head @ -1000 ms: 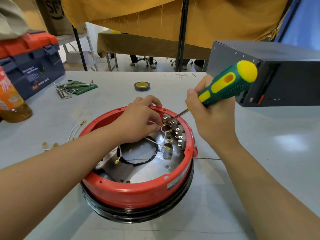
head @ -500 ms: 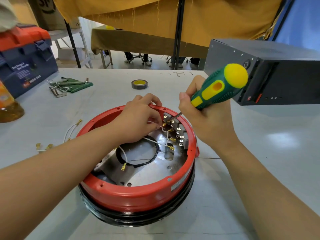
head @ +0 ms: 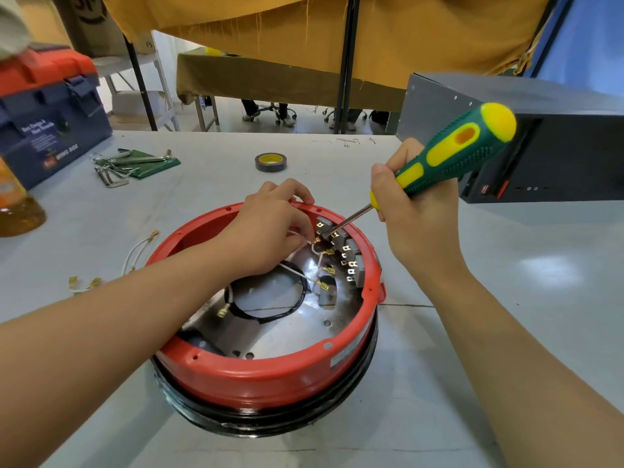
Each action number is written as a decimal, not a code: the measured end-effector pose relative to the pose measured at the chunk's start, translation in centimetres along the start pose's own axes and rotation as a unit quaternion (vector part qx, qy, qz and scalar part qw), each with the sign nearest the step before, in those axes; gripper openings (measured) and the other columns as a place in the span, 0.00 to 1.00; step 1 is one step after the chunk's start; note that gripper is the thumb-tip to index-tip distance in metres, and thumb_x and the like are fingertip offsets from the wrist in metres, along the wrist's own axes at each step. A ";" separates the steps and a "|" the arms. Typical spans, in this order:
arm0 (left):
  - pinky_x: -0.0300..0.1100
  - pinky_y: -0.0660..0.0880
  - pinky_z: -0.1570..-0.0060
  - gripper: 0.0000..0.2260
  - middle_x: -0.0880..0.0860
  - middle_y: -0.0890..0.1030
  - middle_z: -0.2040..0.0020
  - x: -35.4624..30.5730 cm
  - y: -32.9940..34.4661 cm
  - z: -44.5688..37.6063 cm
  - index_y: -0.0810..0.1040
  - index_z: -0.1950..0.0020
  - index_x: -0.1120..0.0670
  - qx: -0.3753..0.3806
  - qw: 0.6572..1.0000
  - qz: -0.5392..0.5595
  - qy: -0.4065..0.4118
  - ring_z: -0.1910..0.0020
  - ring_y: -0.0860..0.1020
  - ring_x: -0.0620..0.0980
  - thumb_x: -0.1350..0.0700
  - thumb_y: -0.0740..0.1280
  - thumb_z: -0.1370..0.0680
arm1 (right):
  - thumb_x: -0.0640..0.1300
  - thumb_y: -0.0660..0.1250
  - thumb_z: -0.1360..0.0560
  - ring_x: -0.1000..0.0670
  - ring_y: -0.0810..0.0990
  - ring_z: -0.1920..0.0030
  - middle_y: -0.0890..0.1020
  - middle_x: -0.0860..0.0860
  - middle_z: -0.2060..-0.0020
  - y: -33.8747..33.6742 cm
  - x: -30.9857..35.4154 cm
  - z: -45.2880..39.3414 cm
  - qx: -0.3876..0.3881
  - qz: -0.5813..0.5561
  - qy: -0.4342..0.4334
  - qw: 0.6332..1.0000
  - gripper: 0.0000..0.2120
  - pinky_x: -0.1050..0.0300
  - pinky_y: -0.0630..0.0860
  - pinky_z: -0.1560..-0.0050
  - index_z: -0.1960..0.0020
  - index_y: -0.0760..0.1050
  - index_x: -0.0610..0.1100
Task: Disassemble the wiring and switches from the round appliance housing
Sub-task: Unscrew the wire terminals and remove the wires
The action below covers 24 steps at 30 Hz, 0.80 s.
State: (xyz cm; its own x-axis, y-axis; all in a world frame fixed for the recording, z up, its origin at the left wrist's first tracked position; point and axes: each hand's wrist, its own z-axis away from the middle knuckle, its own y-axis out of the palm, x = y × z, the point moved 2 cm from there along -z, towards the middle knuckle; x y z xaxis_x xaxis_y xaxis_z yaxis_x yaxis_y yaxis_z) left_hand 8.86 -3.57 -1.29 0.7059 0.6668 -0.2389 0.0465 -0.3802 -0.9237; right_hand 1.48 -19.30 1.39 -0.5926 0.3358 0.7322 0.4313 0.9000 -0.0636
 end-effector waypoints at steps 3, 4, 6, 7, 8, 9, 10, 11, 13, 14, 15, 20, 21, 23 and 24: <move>0.45 0.62 0.42 0.06 0.47 0.68 0.35 -0.1 0.0 0.0 0.84 0.55 0.48 0.003 1.000 -0.001 -0.003 0.45 0.63 0.46 0.58 0.68 0.25 | 0.38 0.63 0.26 0.56 0.69 0.72 0.68 0.53 0.75 0.1 0.5 0.4 0.012 0.041 -0.046 0.998 0.15 0.65 0.67 0.66 0.68 0.64 0.50; 0.45 0.63 0.42 0.06 0.47 0.68 0.35 -0.2 0.0 0.0 0.84 0.55 0.48 0.003 1.000 -0.002 -0.003 0.44 0.64 0.47 0.57 0.68 0.25 | 0.38 0.63 0.26 0.56 0.70 0.72 0.69 0.53 0.75 0.2 0.6 0.5 0.017 0.055 -0.059 0.997 0.15 0.66 0.67 0.67 0.68 0.65 0.50; 0.44 0.62 0.42 0.05 0.47 0.68 0.35 -0.2 -0.1 0.0 0.83 0.55 0.49 0.003 1.000 -0.002 -0.005 0.42 0.64 0.49 0.57 0.68 0.25 | 0.38 0.64 0.26 0.53 0.72 0.71 0.71 0.50 0.75 0.3 0.8 0.7 0.027 0.069 -0.073 0.995 0.14 0.64 0.69 0.68 0.68 0.66 0.48; 0.44 0.62 0.43 0.05 0.47 0.68 0.35 -0.2 -0.1 0.0 0.83 0.55 0.49 0.003 1.000 -0.004 -0.006 0.42 0.65 0.49 0.57 0.68 0.25 | 0.38 0.64 0.26 0.51 0.72 0.72 0.71 0.47 0.75 0.4 0.9 0.7 0.033 0.068 -0.077 0.994 0.14 0.60 0.70 0.69 0.68 0.67 0.46; 0.44 0.62 0.43 0.05 0.47 0.68 0.36 -0.2 -0.1 0.0 0.84 0.55 0.49 0.003 1.000 -0.005 -0.005 0.42 0.65 0.50 0.57 0.68 0.25 | 0.38 0.64 0.26 0.49 0.72 0.72 0.71 0.44 0.75 0.5 1.0 0.8 0.038 0.071 -0.081 0.993 0.13 0.58 0.70 0.69 0.68 0.67 0.44; 0.44 0.62 0.43 0.05 0.48 0.68 0.36 -0.2 -0.1 0.0 0.84 0.55 0.49 0.003 1.000 -0.007 -0.005 0.42 0.65 0.50 0.57 0.68 0.25 | 0.38 0.64 0.26 0.48 0.71 0.72 0.71 0.43 0.76 0.6 1.0 0.8 0.043 0.079 -0.086 0.992 0.13 0.56 0.69 0.69 0.68 0.67 0.43; 0.45 0.63 0.43 0.05 0.48 0.68 0.36 -0.2 -0.1 0.1 0.84 0.55 0.49 0.003 1.000 -0.007 -0.004 0.42 0.65 0.51 0.58 0.68 0.25 | 0.38 0.65 0.26 0.47 0.71 0.73 0.71 0.42 0.76 0.7 1.0 0.8 0.049 0.088 -0.090 0.991 0.13 0.56 0.69 0.69 0.68 0.67 0.43; 0.45 0.63 0.43 0.05 0.48 0.68 0.36 -0.2 -0.2 0.1 0.84 0.55 0.50 0.003 1.000 -0.007 -0.004 0.42 0.65 0.51 0.58 0.68 0.25 | 0.38 0.65 0.27 0.47 0.70 0.73 0.70 0.42 0.76 0.8 1.1 0.8 0.051 0.096 -0.093 0.990 0.13 0.55 0.68 0.70 0.68 0.67 0.42; 0.45 0.63 0.43 0.05 0.48 0.68 0.36 -0.2 -0.2 0.1 0.84 0.55 0.50 0.003 1.000 -0.007 -0.004 0.42 0.65 0.51 0.58 0.68 0.25 | 0.38 0.64 0.26 0.46 0.70 0.73 0.70 0.41 0.76 0.9 1.0 0.7 0.044 0.099 -0.092 0.990 0.13 0.52 0.68 0.70 0.69 0.67 0.40; 0.46 0.63 0.42 0.05 0.48 0.68 0.36 -0.2 -0.1 0.2 0.84 0.55 0.50 0.003 1.000 -0.006 -0.004 0.41 0.65 0.51 0.58 0.68 0.25 | 0.38 0.64 0.26 0.46 0.69 0.73 0.69 0.42 0.77 0.8 0.9 0.6 0.035 0.095 -0.086 0.991 0.14 0.53 0.68 0.70 0.70 0.67 0.40; 0.47 0.64 0.42 0.05 0.48 0.68 0.36 -0.3 -0.1 0.2 0.84 0.55 0.50 0.004 1.000 -0.004 -0.005 0.41 0.65 0.51 0.57 0.69 0.25 | 0.38 0.64 0.26 0.47 0.69 0.74 0.68 0.43 0.77 0.7 0.8 0.4 0.022 0.089 -0.076 0.993 0.15 0.54 0.67 0.70 0.70 0.66 0.41; 0.46 0.64 0.42 0.06 0.47 0.68 0.35 -0.4 -0.1 0.2 0.84 0.54 0.49 0.006 1.000 -0.003 -0.009 0.42 0.65 0.50 0.58 0.68 0.25 | 0.41 0.62 0.27 0.38 0.66 0.71 0.65 0.37 0.75 0.1 -0.2 -0.3 -0.038 0.024 0.014 0.999 0.15 0.50 0.66 0.68 0.70 0.60 0.42; 0.46 0.64 0.42 0.06 0.47 0.68 0.35 -0.4 -0.2 0.2 0.84 0.53 0.49 0.007 1.000 -0.004 -0.009 0.42 0.65 0.50 0.58 0.68 0.25 | 0.41 0.62 0.28 0.38 0.65 0.71 0.65 0.36 0.74 0.1 -0.2 -0.4 -0.045 0.017 0.023 0.999 0.15 0.51 0.65 0.68 0.70 0.60 0.43; 0.45 0.65 0.42 0.07 0.47 0.68 0.35 -0.5 -0.2 0.2 0.83 0.53 0.48 0.009 1.000 -0.004 -0.009 0.41 0.65 0.50 0.58 0.68 0.25 | 0.41 0.62 0.28 0.38 0.65 0.71 0.65 0.36 0.74 0.1 -0.2 -0.4 -0.050 0.009 0.032 0.998 0.14 0.52 0.65 0.68 0.70 0.61 0.44; 0.45 0.64 0.42 0.06 0.47 0.68 0.35 -0.5 -0.2 0.2 0.83 0.53 0.48 0.010 1.000 -0.004 -0.009 0.41 0.65 0.50 0.58 0.68 0.25 | 0.41 0.62 0.28 0.38 0.65 0.71 0.65 0.36 0.74 0.1 -0.2 -0.4 -0.050 0.007 0.034 0.998 0.15 0.52 0.65 0.68 0.69 0.60 0.44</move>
State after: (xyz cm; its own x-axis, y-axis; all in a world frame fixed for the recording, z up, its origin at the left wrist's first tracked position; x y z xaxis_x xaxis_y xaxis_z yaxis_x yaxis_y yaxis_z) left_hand 8.38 -3.70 -1.03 0.6926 0.6816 -0.2363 0.0382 -0.3618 -0.9315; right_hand 1.96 -19.39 1.51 -0.5400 0.3252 0.7763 0.5068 0.8620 -0.0086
